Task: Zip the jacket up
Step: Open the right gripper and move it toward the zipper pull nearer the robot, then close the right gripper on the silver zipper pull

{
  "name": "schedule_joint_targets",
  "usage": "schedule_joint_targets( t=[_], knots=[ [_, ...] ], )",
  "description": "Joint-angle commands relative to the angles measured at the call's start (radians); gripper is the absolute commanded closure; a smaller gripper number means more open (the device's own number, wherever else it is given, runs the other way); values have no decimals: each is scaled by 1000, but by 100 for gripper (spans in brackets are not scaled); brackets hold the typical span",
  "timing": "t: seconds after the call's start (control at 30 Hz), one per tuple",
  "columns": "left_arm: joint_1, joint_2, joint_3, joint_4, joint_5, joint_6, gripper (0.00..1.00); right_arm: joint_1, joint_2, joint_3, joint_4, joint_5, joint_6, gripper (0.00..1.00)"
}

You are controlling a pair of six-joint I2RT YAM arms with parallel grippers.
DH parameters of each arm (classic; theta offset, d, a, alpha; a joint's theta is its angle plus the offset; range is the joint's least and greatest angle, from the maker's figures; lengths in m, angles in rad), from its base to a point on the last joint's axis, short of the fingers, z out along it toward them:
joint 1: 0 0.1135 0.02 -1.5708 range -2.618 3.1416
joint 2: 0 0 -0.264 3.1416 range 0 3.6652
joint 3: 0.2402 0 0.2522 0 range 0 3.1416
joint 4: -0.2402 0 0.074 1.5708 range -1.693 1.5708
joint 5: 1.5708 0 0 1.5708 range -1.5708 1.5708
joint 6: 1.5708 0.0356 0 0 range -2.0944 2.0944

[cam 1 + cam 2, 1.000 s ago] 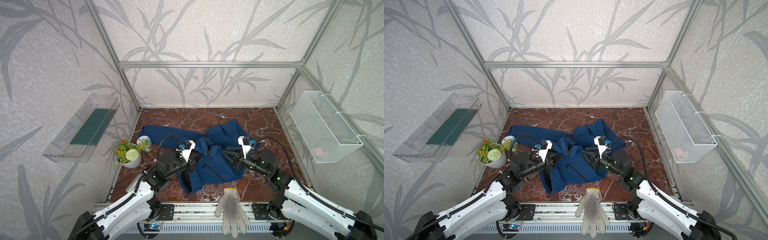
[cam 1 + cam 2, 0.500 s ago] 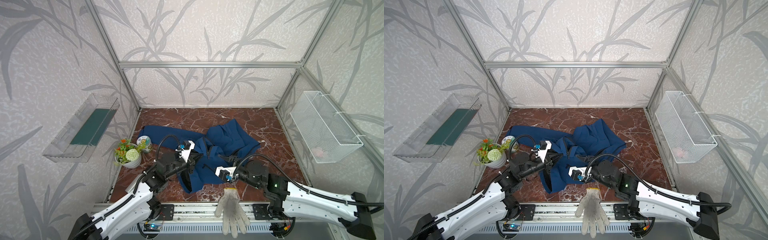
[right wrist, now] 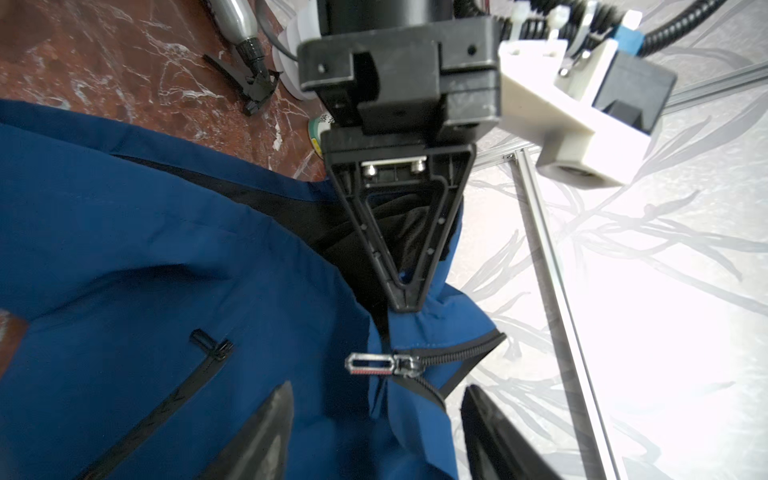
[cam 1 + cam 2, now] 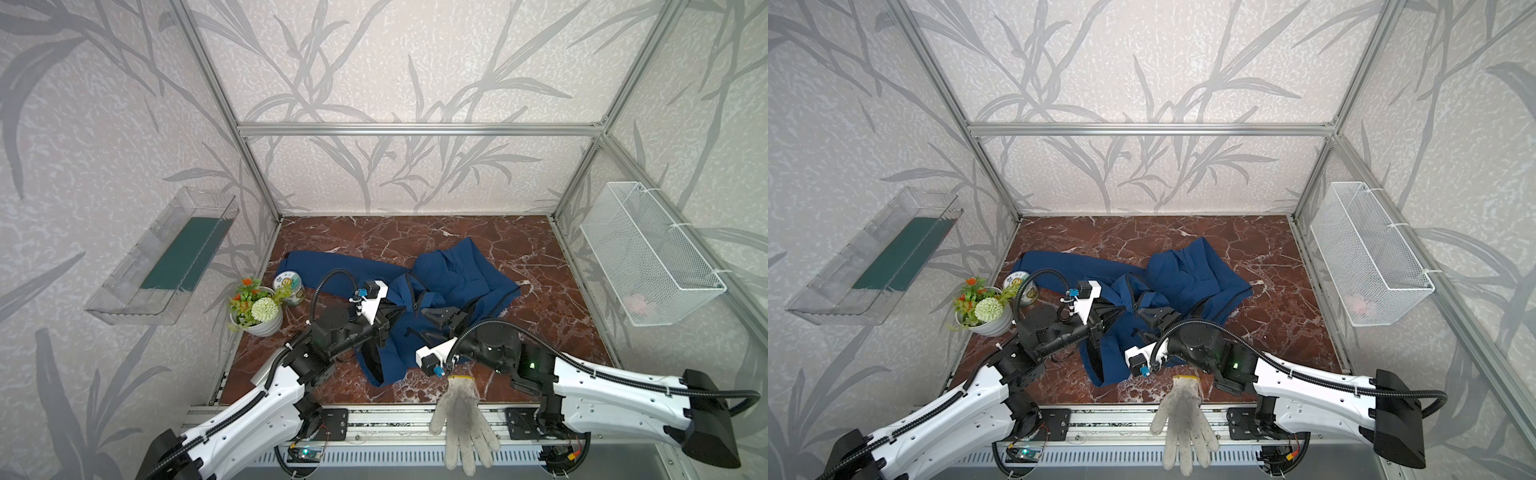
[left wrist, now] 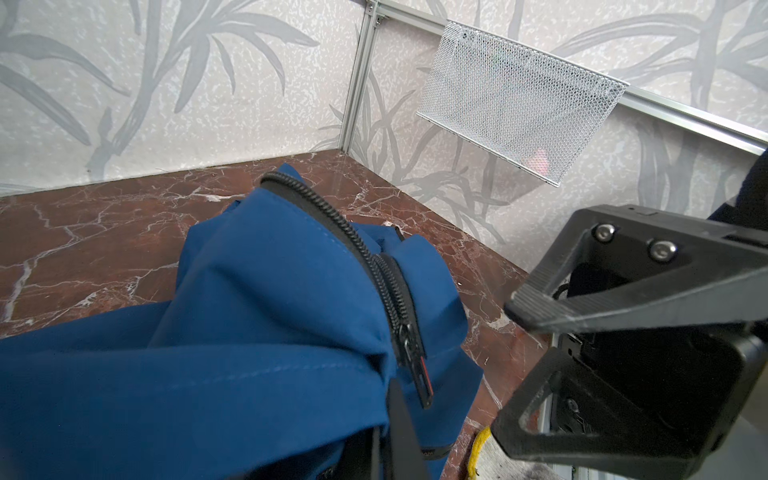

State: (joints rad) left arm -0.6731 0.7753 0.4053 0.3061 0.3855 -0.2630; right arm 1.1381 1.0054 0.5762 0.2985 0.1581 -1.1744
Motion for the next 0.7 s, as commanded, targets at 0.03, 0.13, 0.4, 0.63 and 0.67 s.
schedule_joint_targets(
  t=[0.03,0.13,0.4,0.63,0.67],
  knots=[
    [-2,-14,24,-5,-5,-4,100,12,45,-21,208,17,-121,35],
    [-3,-16,24,-4,-8,-4,100,11,77,-29,237,11,-170,35],
    [-3,-19,26,-2,-11,-7,100,13,115,-49,250,47,-268,35],
    [-3,-28,26,-14,-14,-5,100,31,186,-74,364,112,-349,35],
    [-3,-29,26,-16,-16,-5,100,35,200,-78,396,121,-367,35]
  ],
)
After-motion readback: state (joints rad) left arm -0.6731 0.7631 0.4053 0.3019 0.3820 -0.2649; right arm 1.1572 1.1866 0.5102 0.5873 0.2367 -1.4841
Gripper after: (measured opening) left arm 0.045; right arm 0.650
